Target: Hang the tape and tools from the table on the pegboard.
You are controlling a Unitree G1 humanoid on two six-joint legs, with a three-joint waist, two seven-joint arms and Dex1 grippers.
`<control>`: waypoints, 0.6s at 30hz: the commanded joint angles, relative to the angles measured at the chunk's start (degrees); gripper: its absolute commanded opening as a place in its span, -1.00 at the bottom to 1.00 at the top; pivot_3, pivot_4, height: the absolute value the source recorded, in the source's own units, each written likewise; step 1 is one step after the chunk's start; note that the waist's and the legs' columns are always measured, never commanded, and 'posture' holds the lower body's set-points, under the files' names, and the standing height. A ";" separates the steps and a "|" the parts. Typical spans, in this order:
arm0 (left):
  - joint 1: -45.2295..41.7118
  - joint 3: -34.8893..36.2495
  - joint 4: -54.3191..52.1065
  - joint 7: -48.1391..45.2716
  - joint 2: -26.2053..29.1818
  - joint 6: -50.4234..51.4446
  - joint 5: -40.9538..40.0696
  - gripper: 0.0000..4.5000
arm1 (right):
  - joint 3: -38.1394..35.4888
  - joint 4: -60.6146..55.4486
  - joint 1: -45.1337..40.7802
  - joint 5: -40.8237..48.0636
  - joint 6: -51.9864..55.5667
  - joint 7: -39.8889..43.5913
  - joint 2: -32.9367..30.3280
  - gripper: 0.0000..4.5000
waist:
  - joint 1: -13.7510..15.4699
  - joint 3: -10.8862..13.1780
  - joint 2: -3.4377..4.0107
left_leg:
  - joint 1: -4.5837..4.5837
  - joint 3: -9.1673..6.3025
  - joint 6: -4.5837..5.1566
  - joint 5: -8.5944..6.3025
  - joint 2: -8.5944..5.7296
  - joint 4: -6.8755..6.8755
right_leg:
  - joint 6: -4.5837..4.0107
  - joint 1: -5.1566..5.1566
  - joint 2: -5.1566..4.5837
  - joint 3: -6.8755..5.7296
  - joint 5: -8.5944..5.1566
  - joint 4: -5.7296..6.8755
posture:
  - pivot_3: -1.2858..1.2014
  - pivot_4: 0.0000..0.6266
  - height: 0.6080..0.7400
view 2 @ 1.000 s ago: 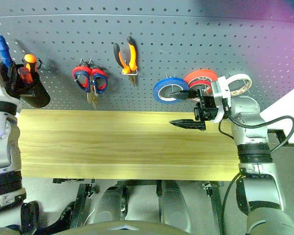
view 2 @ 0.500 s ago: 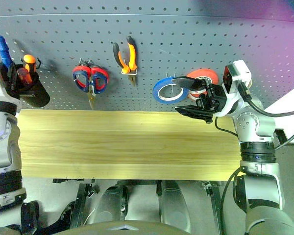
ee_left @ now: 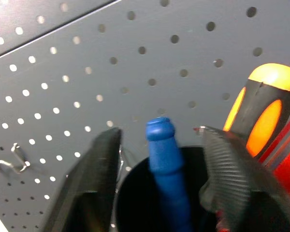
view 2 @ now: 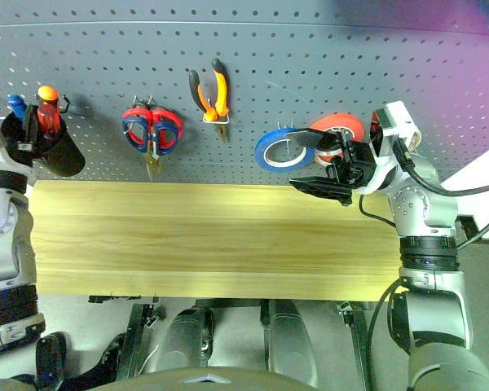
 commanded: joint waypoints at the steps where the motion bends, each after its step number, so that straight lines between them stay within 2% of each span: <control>1: 0.32 0.23 -1.85 -0.21 -0.44 -0.53 -0.70 0.87 | -0.91 -0.88 -0.22 -0.06 -0.94 0.14 0.10 1.00 | -0.01 0.00 0.00 | -0.01 0.00 0.00 0.00 0.00 0.00 | 0.00 0.00 -0.01 0.00 0.00 0.00 | 0.06 -0.21 0.90; 2: -0.03 0.35 -2.87 -0.05 -0.81 -0.29 -1.34 0.99 | -0.72 -0.48 -0.29 -0.49 -1.27 0.34 0.10 1.00 | -0.01 0.00 0.00 | -0.02 0.00 0.00 0.00 -0.01 0.00 | 0.00 0.00 -0.01 0.00 0.00 -0.01 | 0.06 -0.21 0.90; 6: -1.17 0.47 -6.37 0.82 -1.91 0.68 -2.46 0.99 | -0.60 0.53 -0.45 -1.12 -1.85 0.75 0.16 1.00 | 0.06 0.00 -0.01 | -0.09 -0.01 0.00 0.00 -0.02 0.01 | 0.02 0.00 -0.04 -0.01 0.01 -0.03 | 0.07 -0.21 0.90; 18: -4.29 -2.81 -16.40 4.65 -2.12 3.70 1.97 0.99 | -0.33 3.29 -1.63 -2.81 -3.60 2.15 0.42 1.00 | -0.12 0.00 -0.01 | -0.09 -0.02 0.00 0.00 -0.05 0.02 | 0.03 -0.04 -0.04 0.00 0.04 0.02 | 0.08 -0.21 0.90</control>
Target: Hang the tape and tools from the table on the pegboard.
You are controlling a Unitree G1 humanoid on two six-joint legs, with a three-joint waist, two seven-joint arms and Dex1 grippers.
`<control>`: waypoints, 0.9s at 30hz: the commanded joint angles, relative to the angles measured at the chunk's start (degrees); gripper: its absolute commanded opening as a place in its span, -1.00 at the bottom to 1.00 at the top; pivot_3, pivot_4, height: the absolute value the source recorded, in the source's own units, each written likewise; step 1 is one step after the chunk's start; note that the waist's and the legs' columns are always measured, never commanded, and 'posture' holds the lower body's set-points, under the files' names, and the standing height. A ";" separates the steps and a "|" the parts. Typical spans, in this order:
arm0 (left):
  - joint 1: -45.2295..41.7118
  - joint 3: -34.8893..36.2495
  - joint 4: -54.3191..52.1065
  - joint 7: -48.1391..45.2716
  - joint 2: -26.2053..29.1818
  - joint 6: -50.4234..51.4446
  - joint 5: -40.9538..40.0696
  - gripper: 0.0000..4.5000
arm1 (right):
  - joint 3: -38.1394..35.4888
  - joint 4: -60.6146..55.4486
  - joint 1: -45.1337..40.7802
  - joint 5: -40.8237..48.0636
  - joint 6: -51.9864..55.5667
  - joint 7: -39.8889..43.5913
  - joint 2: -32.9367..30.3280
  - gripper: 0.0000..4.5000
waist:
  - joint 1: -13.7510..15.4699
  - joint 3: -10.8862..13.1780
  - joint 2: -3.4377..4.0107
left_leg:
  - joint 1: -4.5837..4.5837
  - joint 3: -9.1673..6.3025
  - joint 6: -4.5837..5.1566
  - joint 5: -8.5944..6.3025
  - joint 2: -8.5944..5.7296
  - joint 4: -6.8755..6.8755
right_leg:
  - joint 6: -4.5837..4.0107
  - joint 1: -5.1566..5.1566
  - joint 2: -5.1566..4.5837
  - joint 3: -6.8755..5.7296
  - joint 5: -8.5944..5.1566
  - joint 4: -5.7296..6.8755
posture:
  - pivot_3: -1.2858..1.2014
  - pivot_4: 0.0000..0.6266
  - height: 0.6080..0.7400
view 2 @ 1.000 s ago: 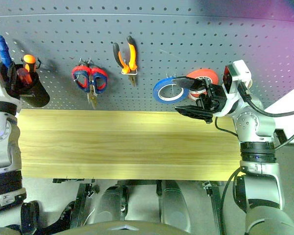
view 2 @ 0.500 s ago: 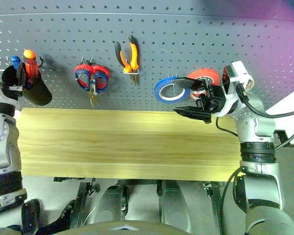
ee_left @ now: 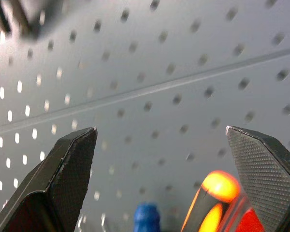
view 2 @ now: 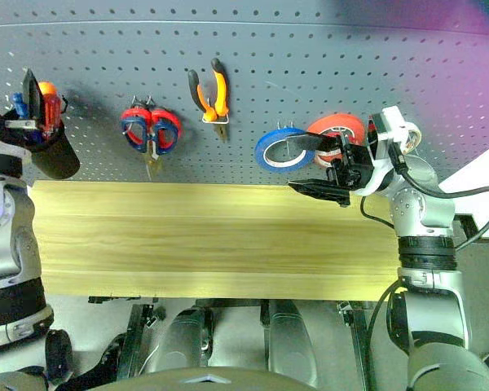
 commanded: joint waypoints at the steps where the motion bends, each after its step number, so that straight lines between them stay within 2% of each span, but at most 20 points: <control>1: -1.27 -0.90 -4.20 0.39 0.16 0.57 0.95 0.99 | -0.54 0.18 -1.56 -0.22 -1.25 0.70 0.14 1.00 | 0.03 0.00 0.00 | 0.00 -0.01 0.00 0.00 0.00 0.00 | 0.00 0.00 0.00 0.00 0.00 0.01 | 0.08 -0.21 0.90; 7: -2.19 -3.15 -7.24 -2.84 -0.51 1.91 -2.63 0.99 | -0.45 0.69 -1.77 -0.68 -1.65 0.92 0.36 1.00 | 0.05 0.00 0.00 | 0.00 -0.01 0.00 0.00 0.00 0.00 | 0.00 0.00 0.01 0.00 0.00 0.01 | 0.08 -0.22 0.90; 17: 0.44 -11.48 -14.16 -9.37 -2.04 5.72 -4.97 0.99 | -0.73 1.48 -1.81 -1.44 -2.83 1.02 0.59 1.00 | -0.03 0.00 0.00 | -0.01 -0.01 0.00 0.00 -0.03 0.01 | 0.00 0.00 0.00 0.02 0.00 0.00 | 0.07 -0.26 0.90; 23: 0.76 -11.41 -14.26 -14.88 -2.43 9.88 -13.53 0.99 | -0.91 1.17 -1.19 -1.48 -3.53 0.88 0.58 1.00 | -0.02 -0.01 -0.01 | 0.01 -0.04 0.00 0.01 -0.02 0.04 | -0.01 0.00 0.04 0.02 0.00 0.05 | 0.07 -0.28 0.90; 27: 0.59 -11.20 -14.11 -18.51 -0.60 13.98 -17.81 0.99 | -0.86 1.05 -0.89 -1.62 -4.01 0.79 0.67 1.00 | -0.06 -0.01 -0.01 | 0.00 -0.05 0.00 0.01 -0.03 0.05 | 0.00 0.00 0.04 0.03 0.00 0.05 | 0.06 -0.30 0.90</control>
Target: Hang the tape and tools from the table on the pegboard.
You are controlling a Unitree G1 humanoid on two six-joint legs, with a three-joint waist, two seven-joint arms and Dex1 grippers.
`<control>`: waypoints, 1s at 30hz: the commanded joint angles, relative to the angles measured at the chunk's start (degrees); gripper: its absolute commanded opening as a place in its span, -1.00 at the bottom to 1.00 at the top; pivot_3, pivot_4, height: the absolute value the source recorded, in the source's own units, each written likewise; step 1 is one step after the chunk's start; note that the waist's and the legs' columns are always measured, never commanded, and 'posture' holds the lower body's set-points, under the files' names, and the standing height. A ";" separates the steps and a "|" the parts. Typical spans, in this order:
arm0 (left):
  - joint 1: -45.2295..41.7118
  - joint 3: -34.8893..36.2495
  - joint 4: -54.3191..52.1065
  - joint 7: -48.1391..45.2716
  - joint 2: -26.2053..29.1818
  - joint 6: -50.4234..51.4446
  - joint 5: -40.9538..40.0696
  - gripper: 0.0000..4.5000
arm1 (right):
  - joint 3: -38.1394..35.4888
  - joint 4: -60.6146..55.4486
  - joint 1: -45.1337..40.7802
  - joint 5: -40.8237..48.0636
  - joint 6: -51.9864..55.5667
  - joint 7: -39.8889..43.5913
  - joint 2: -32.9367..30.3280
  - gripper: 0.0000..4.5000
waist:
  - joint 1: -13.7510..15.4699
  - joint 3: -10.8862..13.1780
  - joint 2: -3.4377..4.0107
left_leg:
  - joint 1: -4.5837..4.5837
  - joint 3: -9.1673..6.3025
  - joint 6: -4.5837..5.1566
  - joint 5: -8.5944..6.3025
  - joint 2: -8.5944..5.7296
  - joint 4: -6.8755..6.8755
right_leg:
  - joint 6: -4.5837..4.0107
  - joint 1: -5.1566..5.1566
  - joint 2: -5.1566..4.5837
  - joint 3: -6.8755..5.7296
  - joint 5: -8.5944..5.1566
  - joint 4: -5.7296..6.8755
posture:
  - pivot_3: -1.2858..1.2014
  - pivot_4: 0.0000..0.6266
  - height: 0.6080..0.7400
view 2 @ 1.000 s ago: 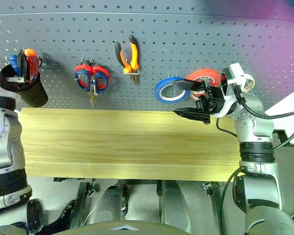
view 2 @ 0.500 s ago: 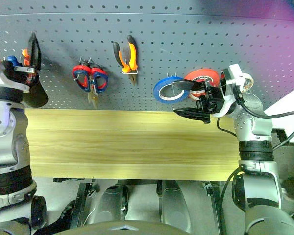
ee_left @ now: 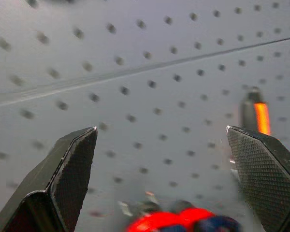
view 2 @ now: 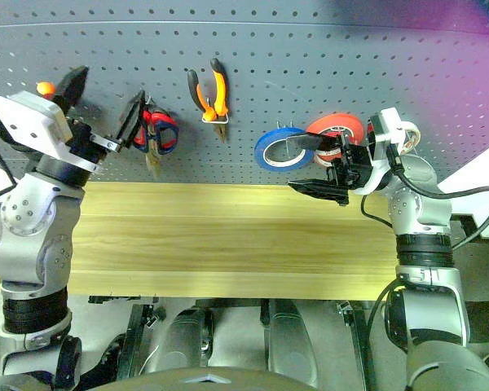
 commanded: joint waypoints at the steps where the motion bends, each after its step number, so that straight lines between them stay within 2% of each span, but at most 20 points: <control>1: -0.35 0.64 -2.31 -4.00 2.14 2.39 -4.49 0.99 | -0.94 -1.07 -0.08 0.27 -1.10 -0.01 0.30 1.00 | -0.02 0.00 0.00 | 0.00 0.00 0.00 0.00 0.00 0.00 | 0.00 0.00 0.00 0.00 0.00 0.00 | 0.06 -0.30 0.90; 5: -0.93 1.33 -3.62 -6.93 2.33 6.66 -12.37 0.99 | -0.97 -1.17 0.06 0.12 -1.37 0.00 0.26 1.00 | 0.02 -0.01 0.00 | -0.01 0.00 0.00 0.00 -0.01 0.00 | 0.00 0.00 -0.01 0.00 0.01 0.01 | 0.06 -0.30 0.90; 7: -1.33 -0.29 -5.02 -6.38 3.45 1.62 -5.32 0.99 | -0.96 -0.91 -0.01 -0.12 -1.61 0.08 0.13 1.00 | 0.01 -0.01 0.00 | -0.01 0.00 -0.01 0.00 -0.01 0.03 | -0.01 0.00 -0.02 0.00 0.01 0.01 | 0.06 -0.30 0.90; 10: -2.31 -0.14 -5.09 -5.15 1.38 2.79 -7.65 0.99 | -0.97 -0.62 -0.11 -0.18 -1.65 0.15 0.04 1.00 | 0.05 -0.01 0.00 | -0.01 0.00 -0.01 0.00 -0.02 0.03 | -0.01 0.00 -0.01 0.01 0.01 0.01 | 0.06 -0.29 0.90; 13: -1.37 -2.85 -6.11 -6.70 1.60 1.70 -5.23 0.99 | -0.91 -0.57 -0.06 -0.27 -1.76 0.05 0.05 1.00 | -0.04 -0.01 0.00 | 0.03 -0.01 -0.02 0.01 -0.03 0.03 | -0.02 0.06 -0.01 0.01 0.01 0.02 | 0.06 -0.29 0.90; 16: 0.26 -4.14 -6.16 -9.74 1.38 2.76 -8.23 0.99 | -0.82 -0.47 -0.16 -0.28 -1.74 0.01 0.03 1.00 | -0.10 -0.01 0.00 | 0.05 -0.01 -0.02 0.01 -0.04 0.04 | -0.02 0.06 -0.01 0.04 0.01 0.03 | 0.06 -0.29 0.90; 19: 3.54 -3.85 -6.17 -12.74 1.93 9.58 -17.69 0.99 | -0.71 -0.45 -0.15 -0.28 -1.70 0.18 0.02 1.00 | -0.12 -0.01 0.00 | 0.06 -0.01 -0.02 0.01 -0.04 0.04 | -0.02 0.05 0.00 0.04 0.01 0.04 | 0.06 -0.28 0.90; 25: 8.45 -4.08 -4.43 -18.52 5.42 15.58 -23.56 0.99 | -0.59 -2.13 1.70 -0.15 -1.72 -0.20 0.28 1.00 | -0.14 -0.01 0.00 | 0.08 -0.03 -0.01 0.01 -0.04 0.04 | -0.04 0.05 0.01 0.04 -0.01 0.06 | 0.06 -0.29 0.90; 30: 10.73 -7.09 0.56 -24.41 7.49 13.00 -18.76 0.99 | -0.49 -4.85 5.02 -0.68 -2.39 -3.14 1.30 1.00 | -0.11 -0.07 0.04 | 0.08 -0.04 -0.02 0.02 -0.05 0.05 | -0.05 0.06 0.01 0.05 -0.02 0.07 | 0.04 -0.36 0.90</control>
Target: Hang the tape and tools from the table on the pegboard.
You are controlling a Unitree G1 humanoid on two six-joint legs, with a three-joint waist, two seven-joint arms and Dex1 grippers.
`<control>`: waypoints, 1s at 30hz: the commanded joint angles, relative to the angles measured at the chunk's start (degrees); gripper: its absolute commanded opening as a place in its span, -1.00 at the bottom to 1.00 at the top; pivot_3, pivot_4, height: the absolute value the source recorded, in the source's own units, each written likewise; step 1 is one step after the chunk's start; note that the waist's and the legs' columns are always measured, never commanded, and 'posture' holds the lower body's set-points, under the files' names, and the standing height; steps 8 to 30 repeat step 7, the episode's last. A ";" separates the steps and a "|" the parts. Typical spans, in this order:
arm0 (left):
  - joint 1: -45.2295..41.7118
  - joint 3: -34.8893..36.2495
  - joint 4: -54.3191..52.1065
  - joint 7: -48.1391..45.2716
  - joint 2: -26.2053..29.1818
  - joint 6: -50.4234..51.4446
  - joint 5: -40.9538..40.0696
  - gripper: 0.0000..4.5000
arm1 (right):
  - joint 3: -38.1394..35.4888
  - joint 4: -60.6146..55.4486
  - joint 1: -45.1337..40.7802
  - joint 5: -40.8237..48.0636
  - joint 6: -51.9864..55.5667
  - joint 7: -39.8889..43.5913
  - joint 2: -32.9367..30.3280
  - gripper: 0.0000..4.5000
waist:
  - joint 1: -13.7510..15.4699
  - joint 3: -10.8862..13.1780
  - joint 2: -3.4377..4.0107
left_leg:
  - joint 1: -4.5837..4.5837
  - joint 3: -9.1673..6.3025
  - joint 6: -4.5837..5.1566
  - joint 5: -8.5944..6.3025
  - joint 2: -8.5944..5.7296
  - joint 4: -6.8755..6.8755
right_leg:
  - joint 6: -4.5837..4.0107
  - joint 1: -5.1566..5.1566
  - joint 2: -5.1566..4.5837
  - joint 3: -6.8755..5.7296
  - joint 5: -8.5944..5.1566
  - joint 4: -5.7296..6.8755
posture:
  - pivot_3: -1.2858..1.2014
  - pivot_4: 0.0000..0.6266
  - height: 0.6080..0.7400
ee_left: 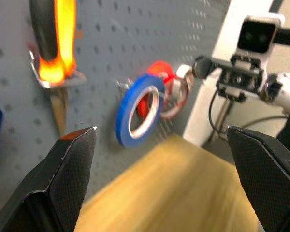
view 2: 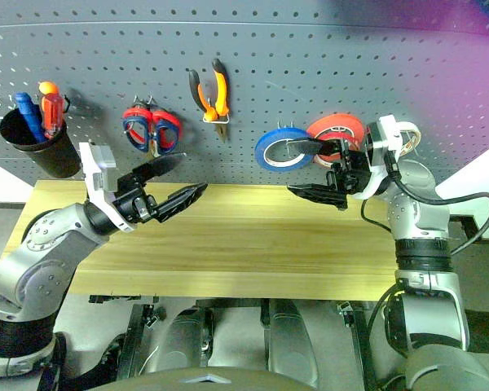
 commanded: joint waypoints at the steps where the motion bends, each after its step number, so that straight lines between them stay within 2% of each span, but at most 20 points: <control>1: 1.30 -1.95 3.07 -4.03 0.12 -2.70 2.82 0.99 | -0.11 -4.09 3.01 -1.31 -2.27 -2.16 0.69 1.00 | -0.09 -0.06 0.02 | 0.00 0.00 0.00 0.00 0.00 0.00 | 0.00 0.00 0.00 0.00 0.00 0.00 | 0.04 -0.37 0.90; 4: 1.94 -1.94 7.69 -7.60 -0.51 -3.45 2.70 0.99 | 0.53 -5.85 6.79 -2.60 -3.43 -3.80 1.25 1.00 | -0.09 -0.21 -0.01 | -0.02 0.00 0.00 0.00 0.00 0.00 | 0.03 0.00 0.00 0.00 0.02 -0.03 | 0.03 -0.41 0.90; 7: 3.70 -3.76 11.83 -11.13 0.00 -7.38 7.28 0.99 | 1.18 -6.03 10.69 -4.86 -6.38 -5.08 1.85 1.00 | -0.20 -0.34 -0.01 | -0.02 0.02 0.00 0.00 -0.01 0.00 | 0.02 0.00 -0.01 0.00 0.02 -0.04 | 0.02 -0.48 0.90; 30: 3.70 -3.76 11.83 -11.13 0.00 -7.38 7.28 0.99 | 1.18 -6.03 10.69 -4.86 -6.38 -5.08 1.85 1.00 | -0.20 -0.34 -0.01 | -0.02 0.02 0.00 0.00 -0.01 0.00 | 0.02 0.00 -0.01 0.00 0.02 -0.04 | 0.02 -0.48 0.90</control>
